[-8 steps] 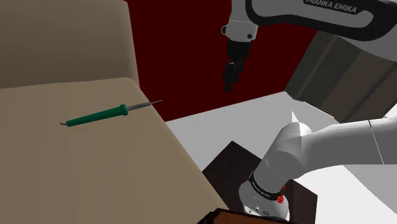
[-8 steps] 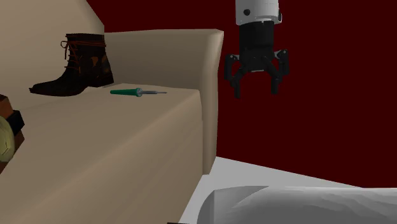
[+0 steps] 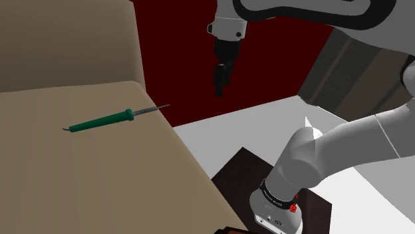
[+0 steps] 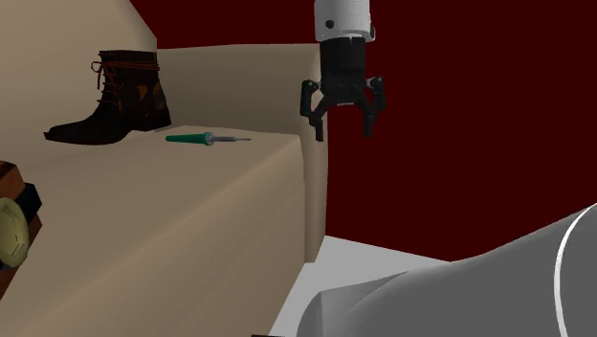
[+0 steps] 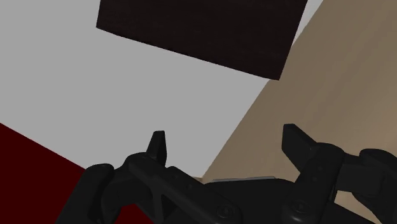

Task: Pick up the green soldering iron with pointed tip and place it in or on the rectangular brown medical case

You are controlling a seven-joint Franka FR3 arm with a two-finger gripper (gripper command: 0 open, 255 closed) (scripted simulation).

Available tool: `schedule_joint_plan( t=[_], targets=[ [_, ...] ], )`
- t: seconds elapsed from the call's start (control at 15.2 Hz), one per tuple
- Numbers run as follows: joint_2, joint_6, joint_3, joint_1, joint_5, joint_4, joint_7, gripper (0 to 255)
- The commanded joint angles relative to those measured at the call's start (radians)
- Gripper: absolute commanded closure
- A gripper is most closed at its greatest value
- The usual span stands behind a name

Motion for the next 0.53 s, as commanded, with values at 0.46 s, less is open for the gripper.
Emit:
schedule_joint_plan(
  t=[0.46],
  targets=[
    [0.251, 0.044, 0.112, 0.085, 0.061, 0.209, -0.013, 0]
  ],
)
